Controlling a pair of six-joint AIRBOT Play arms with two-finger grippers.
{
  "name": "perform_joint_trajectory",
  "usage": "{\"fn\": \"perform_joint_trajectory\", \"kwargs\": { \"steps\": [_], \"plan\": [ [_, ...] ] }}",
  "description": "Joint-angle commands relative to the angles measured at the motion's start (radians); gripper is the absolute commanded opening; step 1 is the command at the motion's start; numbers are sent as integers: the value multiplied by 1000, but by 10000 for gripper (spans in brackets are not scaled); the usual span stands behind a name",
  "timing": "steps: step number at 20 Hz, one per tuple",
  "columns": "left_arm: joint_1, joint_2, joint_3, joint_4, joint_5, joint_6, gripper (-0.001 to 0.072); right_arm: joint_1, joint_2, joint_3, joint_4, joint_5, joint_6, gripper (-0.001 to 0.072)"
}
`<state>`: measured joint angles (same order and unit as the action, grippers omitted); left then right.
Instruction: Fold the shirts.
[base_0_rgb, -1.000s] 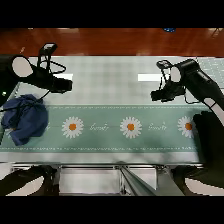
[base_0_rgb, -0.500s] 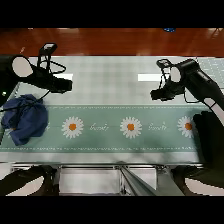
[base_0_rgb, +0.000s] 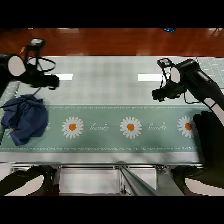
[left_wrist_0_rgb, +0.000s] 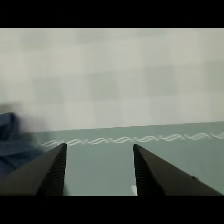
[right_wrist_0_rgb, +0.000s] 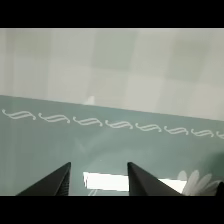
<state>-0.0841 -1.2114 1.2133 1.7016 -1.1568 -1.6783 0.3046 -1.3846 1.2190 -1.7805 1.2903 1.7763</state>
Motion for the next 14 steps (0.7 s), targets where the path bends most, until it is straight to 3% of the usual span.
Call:
{"fn": "perform_joint_trajectory", "kwargs": {
  "steps": [1,4,7,12,14],
  "plan": [
    [272,5,-53,-43,-30,-88,506,18,50,-34,-2,29,8,408],
    [579,5,-171,-335,14,43,505,51,118,-78,29,2,37,408],
    [772,-10,-243,-607,73,204,505,99,144,-92,32,-8,64,408],
    [809,-108,-247,-617,135,352,505,159,144,-92,33,-14,88,408],
    [792,-137,-247,-589,174,369,505,160,144,-92,52,-14,95,408]
  ]
}}
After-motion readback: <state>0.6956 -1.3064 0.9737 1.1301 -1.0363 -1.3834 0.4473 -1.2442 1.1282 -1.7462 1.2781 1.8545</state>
